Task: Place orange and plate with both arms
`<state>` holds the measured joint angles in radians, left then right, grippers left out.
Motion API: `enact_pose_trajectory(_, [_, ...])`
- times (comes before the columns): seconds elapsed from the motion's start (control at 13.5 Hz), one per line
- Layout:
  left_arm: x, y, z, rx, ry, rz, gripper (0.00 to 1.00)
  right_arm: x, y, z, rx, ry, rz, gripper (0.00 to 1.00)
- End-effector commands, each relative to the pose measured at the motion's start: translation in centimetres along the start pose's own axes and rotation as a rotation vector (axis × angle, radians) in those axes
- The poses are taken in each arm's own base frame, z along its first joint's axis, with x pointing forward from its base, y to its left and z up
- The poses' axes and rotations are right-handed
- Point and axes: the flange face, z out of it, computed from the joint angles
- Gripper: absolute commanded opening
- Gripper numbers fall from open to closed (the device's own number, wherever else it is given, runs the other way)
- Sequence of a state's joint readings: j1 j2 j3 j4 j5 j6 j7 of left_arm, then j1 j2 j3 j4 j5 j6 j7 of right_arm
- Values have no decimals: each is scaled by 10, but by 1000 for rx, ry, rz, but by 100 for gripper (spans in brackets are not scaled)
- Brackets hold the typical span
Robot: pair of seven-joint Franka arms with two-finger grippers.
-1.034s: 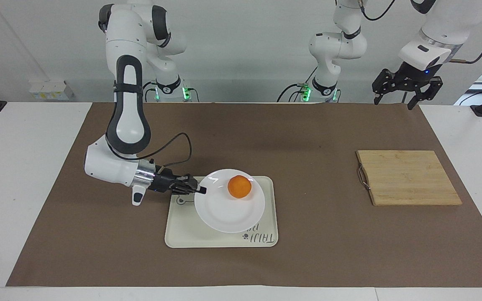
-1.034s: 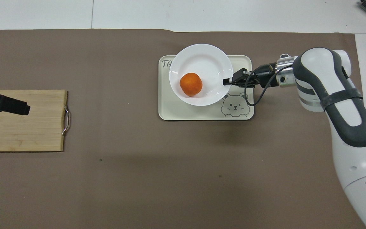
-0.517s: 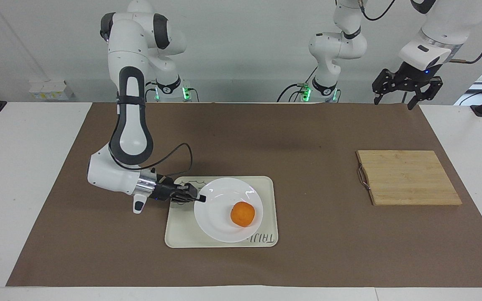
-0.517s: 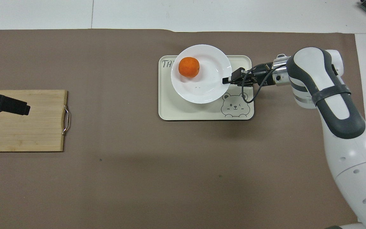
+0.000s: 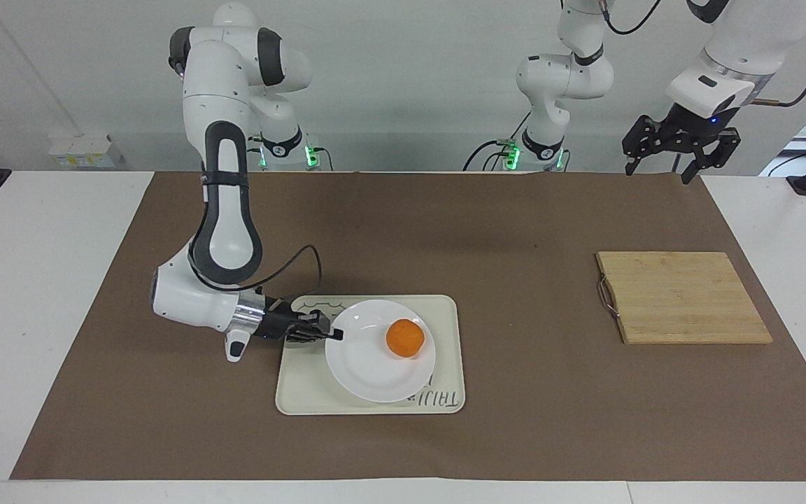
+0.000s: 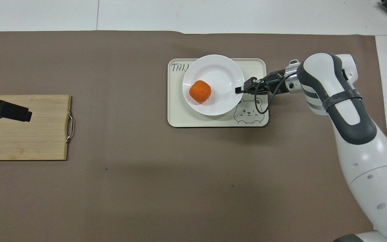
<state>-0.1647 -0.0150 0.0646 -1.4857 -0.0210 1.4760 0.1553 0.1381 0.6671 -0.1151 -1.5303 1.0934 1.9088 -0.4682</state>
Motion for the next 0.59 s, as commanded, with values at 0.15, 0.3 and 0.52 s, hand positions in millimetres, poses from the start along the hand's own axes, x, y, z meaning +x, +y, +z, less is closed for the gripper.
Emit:
enact_pose_trajectory(0.15, [-3, -3, -6, 10, -2, 2, 100, 4, 4, -2, -62, 35, -33, 19])
enact_pose_trajectory(0.3, [-3, -3, -6, 10, -1, 2, 100, 5, 8, -9, -64, 43, -31, 100])
enact_pose_trajectory(0.52, [-3, -3, -6, 10, -1, 2, 100, 5, -6, -23, -129, 45, -53, 100])
